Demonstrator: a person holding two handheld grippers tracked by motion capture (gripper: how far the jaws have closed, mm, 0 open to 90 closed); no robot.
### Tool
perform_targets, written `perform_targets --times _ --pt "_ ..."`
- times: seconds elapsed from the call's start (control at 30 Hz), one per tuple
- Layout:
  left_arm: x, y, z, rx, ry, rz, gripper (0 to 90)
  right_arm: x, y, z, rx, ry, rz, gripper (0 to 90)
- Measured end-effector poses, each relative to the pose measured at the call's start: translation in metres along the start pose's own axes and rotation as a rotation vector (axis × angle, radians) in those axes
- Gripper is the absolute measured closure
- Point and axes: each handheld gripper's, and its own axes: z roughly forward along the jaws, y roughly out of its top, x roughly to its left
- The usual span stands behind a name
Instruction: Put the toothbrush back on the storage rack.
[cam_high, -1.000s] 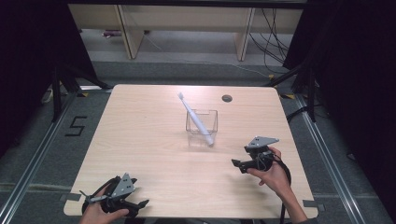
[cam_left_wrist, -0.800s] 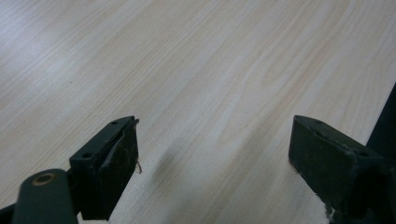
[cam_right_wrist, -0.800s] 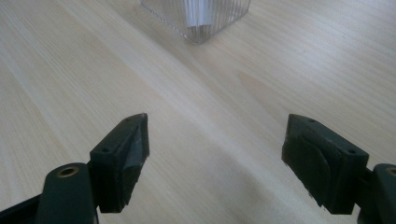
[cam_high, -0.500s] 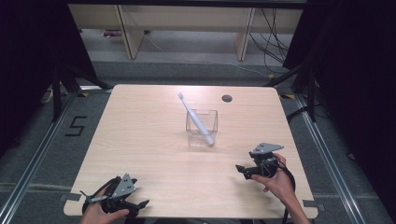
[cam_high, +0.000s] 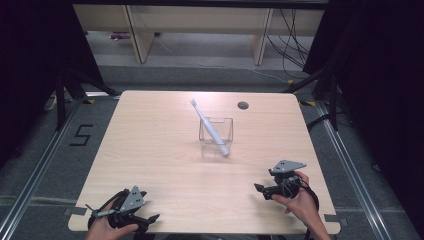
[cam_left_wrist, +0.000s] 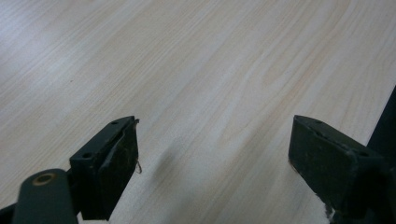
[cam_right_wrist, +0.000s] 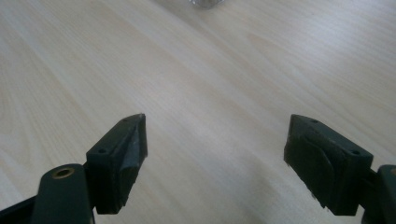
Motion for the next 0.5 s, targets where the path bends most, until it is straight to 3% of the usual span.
perform_targets --times 0.03,0.2,0.27,0.3,0.37,0.5 --pt "0.000 0.000 0.000 0.000 0.000 0.000 15.5 -0.001 0.000 0.000 0.003 -0.001 -0.028 22.1" --pt "0.000 0.000 0.000 0.001 -0.005 0.003 15.5 0.001 -0.004 -0.002 0.014 -0.006 -0.065 22.1" --pt "0.000 0.000 0.000 0.002 -0.002 0.005 15.5 0.003 -0.006 -0.003 0.028 -0.004 -0.036 22.1" --pt "0.000 0.000 0.000 0.002 -0.002 0.005 15.5 0.002 -0.007 -0.003 0.016 -0.007 -0.055 22.0" --pt "0.000 0.000 0.000 0.003 -0.003 0.003 15.5 0.003 -0.009 -0.005 0.037 -0.003 -0.033 21.9" --pt "0.000 0.000 0.000 0.004 -0.001 0.005 15.5 0.003 -0.012 -0.007 0.036 -0.007 -0.040 21.7"
